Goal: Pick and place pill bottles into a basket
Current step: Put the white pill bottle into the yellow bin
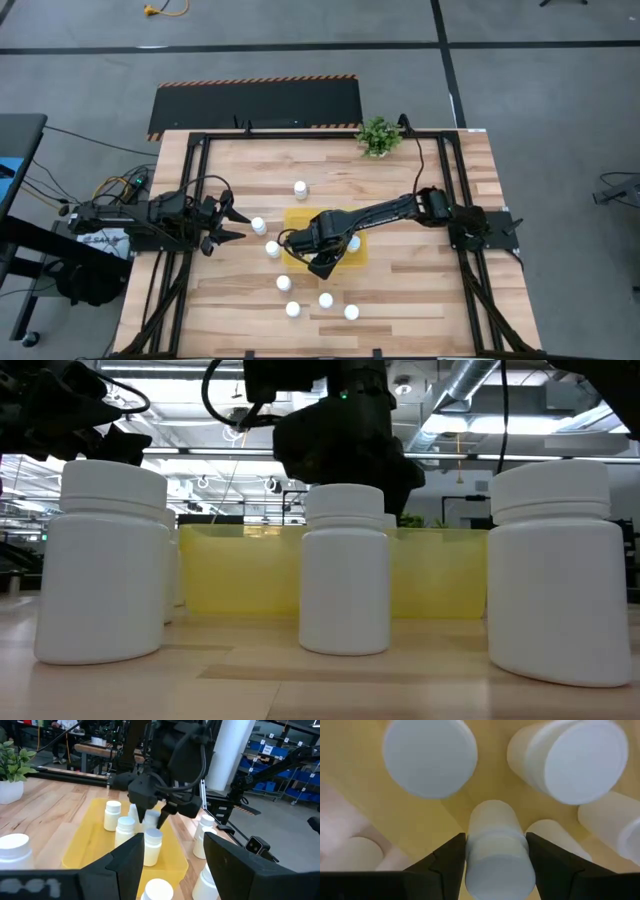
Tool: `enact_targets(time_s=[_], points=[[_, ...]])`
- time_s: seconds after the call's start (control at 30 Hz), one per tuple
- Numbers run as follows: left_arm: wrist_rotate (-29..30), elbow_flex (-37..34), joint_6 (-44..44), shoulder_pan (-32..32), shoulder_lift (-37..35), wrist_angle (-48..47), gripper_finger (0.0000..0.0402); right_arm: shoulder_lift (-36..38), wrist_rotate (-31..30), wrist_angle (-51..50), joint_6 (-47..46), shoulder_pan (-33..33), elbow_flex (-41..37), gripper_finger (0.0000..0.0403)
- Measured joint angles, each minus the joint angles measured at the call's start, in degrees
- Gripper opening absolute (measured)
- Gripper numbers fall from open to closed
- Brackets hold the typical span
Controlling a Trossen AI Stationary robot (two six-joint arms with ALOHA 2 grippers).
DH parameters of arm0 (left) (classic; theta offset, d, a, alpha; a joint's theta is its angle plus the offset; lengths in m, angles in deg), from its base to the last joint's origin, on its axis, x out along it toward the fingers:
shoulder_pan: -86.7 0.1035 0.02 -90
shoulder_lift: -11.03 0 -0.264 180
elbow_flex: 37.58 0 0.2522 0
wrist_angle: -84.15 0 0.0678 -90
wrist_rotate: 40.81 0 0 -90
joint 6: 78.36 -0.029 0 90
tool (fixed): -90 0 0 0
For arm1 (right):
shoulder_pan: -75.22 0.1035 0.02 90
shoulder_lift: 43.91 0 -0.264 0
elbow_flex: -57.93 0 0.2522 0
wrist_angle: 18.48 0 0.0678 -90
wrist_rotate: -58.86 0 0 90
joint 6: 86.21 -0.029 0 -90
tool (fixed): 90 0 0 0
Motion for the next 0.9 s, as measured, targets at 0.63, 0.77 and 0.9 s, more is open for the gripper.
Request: enact_targets(time_s=[0.63, 0.77, 0.9], points=[[0.0, 0.0, 0.0, -0.01, 0.0, -0.02, 0.0194, 0.0, -0.01, 1.04, 0.12, 0.04, -0.11, 0.0235], [0.0, 0.0, 0.0, -0.02, 0.0, -0.02, 0.0194, 0.0, 0.01, 0.36, 0.15, 0.04, 0.56, 0.0235], [0.0, 0.0, 0.0, 0.01, -0.01, -0.02, 0.0194, 0.02, -0.01, 0.07, 1.14, 0.04, 1.95, 0.0235]])
